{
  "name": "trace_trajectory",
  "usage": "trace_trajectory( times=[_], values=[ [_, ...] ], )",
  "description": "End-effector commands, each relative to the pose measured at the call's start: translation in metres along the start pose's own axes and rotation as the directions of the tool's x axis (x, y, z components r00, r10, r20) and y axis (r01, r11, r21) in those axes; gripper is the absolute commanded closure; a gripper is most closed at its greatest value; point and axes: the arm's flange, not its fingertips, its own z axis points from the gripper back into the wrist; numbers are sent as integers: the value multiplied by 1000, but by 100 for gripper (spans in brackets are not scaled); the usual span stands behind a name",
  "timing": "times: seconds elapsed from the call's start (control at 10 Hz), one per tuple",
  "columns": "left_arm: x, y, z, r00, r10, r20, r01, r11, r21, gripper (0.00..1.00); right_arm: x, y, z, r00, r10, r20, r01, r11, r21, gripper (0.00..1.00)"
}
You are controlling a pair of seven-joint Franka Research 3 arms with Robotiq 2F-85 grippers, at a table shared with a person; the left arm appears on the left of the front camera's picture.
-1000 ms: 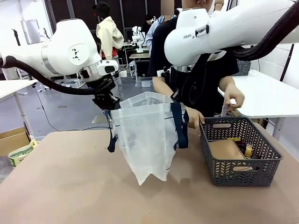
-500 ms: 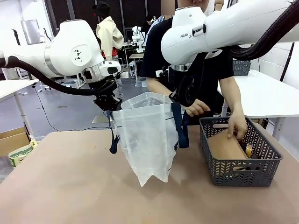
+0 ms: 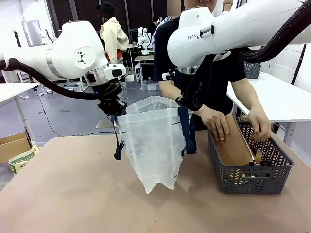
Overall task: Transfer purchased items from the store into the shopping bag.
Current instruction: Open the Reusable shopping bag in the center of the table.
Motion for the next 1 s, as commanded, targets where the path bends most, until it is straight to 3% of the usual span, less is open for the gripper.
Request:
trace_trajectory(
  times=[0.0, 0.9],
  values=[
    [0, 1, 0, 1000, 7, 1, -7, 1000, 0, 100, 0, -1, 0, 1000, -5, -1, 5, 1000, -2, 100],
    [0, 1, 0, 1000, 7, 1, -7, 1000, 0, 100, 0, -1, 0, 1000, -5, -1, 5, 1000, -2, 100]
  ],
)
